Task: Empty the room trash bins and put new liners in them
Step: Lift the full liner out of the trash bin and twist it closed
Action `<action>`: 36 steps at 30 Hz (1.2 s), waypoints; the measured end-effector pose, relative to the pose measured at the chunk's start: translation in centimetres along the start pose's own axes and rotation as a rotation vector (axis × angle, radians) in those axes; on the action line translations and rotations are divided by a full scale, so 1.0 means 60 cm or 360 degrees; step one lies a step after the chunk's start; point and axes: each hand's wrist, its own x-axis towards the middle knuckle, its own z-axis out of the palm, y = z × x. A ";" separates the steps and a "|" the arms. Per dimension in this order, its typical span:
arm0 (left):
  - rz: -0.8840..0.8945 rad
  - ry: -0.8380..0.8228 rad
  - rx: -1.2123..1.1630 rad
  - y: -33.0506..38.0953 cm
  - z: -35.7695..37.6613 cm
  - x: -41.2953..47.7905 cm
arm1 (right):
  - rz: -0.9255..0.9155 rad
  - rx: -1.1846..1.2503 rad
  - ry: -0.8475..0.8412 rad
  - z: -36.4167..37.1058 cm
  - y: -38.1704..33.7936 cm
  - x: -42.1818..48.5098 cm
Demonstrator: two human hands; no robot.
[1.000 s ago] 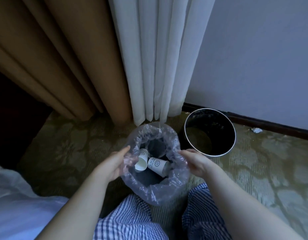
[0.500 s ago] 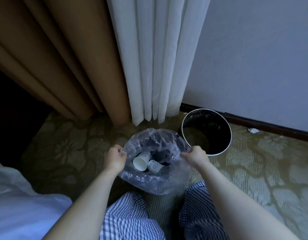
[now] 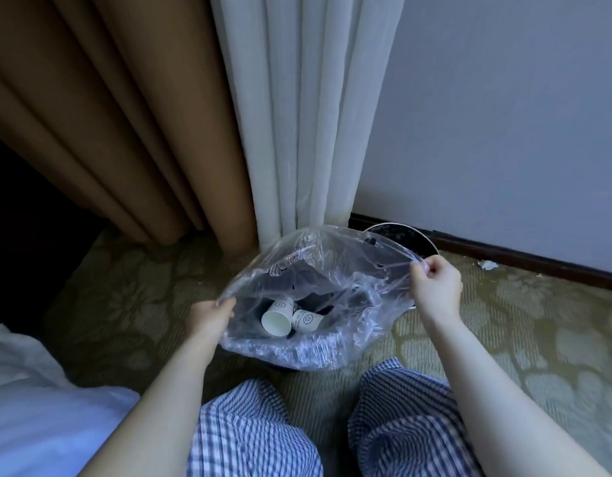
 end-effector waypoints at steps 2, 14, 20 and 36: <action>-0.0051 -0.0233 -0.0190 0.004 0.002 -0.012 | -0.0011 0.0104 -0.0075 0.000 -0.005 -0.004; 0.0680 -0.0231 0.0128 0.051 0.044 -0.070 | 0.0100 0.0388 -0.0959 0.061 -0.041 -0.076; 0.1478 -0.0163 0.0729 0.054 0.080 -0.102 | 0.0042 0.0365 -0.1215 0.091 -0.050 -0.098; 0.0655 -0.0603 -0.0051 0.036 0.094 -0.061 | 0.0101 0.0335 -0.2022 0.094 -0.061 -0.115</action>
